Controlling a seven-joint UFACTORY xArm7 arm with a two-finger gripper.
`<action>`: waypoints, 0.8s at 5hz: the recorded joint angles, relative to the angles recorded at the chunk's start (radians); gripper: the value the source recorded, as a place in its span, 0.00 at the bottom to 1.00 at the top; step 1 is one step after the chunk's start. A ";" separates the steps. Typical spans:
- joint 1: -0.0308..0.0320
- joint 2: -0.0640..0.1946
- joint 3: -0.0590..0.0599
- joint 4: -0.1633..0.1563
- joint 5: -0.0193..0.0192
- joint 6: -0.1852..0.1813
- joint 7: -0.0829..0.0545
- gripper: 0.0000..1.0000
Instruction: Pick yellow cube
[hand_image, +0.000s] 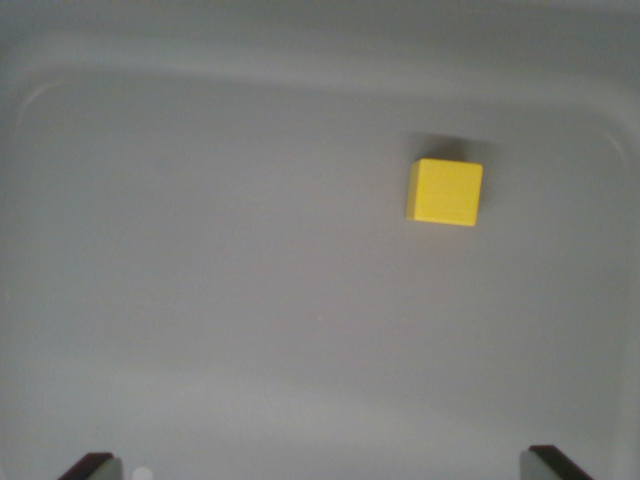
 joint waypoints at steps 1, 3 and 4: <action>0.0000 0.000 0.000 0.000 0.0000 0.000 0.000 0.00; -0.0085 0.033 -0.003 -0.006 0.0062 -0.034 -0.012 0.00; -0.0176 0.068 -0.006 -0.013 0.0130 -0.071 -0.025 0.00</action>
